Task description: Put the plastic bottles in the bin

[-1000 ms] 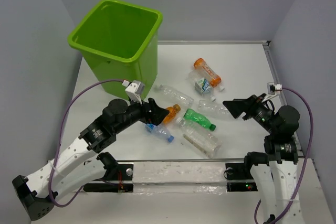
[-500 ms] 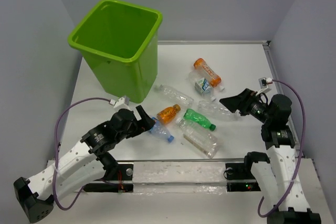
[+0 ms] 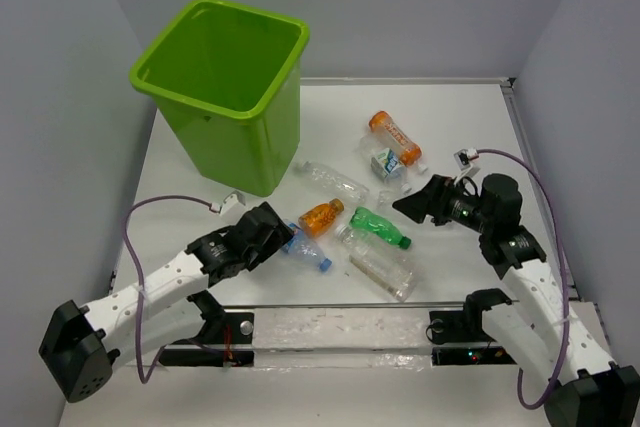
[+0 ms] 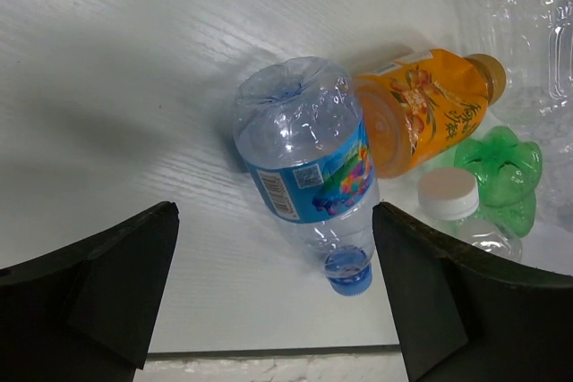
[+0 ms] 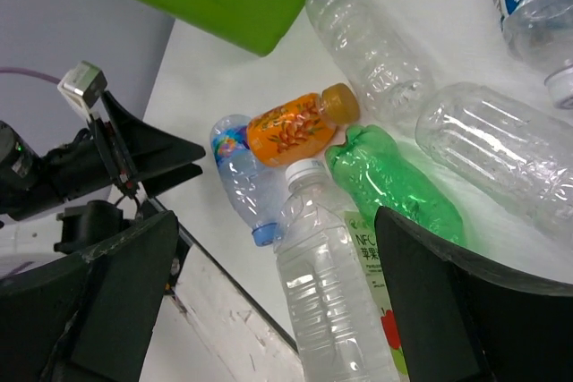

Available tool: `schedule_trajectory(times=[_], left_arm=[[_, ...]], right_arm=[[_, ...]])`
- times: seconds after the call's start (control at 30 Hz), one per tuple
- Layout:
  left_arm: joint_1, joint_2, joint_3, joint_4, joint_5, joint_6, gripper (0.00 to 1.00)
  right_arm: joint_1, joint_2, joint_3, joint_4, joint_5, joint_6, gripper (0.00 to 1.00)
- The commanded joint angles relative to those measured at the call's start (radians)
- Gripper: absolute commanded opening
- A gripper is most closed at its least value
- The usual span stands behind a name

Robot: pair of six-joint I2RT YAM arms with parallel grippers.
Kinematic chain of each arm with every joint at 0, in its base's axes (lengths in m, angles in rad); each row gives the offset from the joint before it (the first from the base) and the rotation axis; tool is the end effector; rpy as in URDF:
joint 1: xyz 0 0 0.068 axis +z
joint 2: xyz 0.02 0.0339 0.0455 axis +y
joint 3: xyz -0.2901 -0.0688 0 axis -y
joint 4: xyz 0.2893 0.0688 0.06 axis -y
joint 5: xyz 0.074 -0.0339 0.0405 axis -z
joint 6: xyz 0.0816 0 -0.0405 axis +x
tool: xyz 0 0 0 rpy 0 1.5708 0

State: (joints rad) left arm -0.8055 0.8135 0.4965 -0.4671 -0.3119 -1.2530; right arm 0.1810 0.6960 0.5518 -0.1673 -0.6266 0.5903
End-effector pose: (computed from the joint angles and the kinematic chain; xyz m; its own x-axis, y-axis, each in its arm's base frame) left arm 0.1716 -0.1425 0.1840 -0.6619 -0.6160 -0.4271 -0.2973 0.7388 -0.6049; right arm 0.2133 0.0877 0.2744 -0.6372 0.3417 -0.6908 -0.4095 0.6092 0.6791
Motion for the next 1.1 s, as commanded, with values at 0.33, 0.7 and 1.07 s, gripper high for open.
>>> schedule_trajectory(times=[0.33, 0.7, 1.07], left_arm=[[-0.003, 0.259, -0.024, 0.258, -0.135, -0.048, 0.99], [-0.004, 0.263, -0.026, 0.243, -0.194, 0.003, 0.78], [-0.004, 0.043, -0.110, 0.229, -0.219, 0.082, 0.47]], right_arm=[[0.247, -0.023, -0.013, -0.139, 0.277, -0.075, 1.00], [0.583, 0.157, 0.065, -0.242, 0.695, -0.060, 1.00], [0.856, 0.463, 0.293, -0.440, 1.018, -0.046, 1.00]])
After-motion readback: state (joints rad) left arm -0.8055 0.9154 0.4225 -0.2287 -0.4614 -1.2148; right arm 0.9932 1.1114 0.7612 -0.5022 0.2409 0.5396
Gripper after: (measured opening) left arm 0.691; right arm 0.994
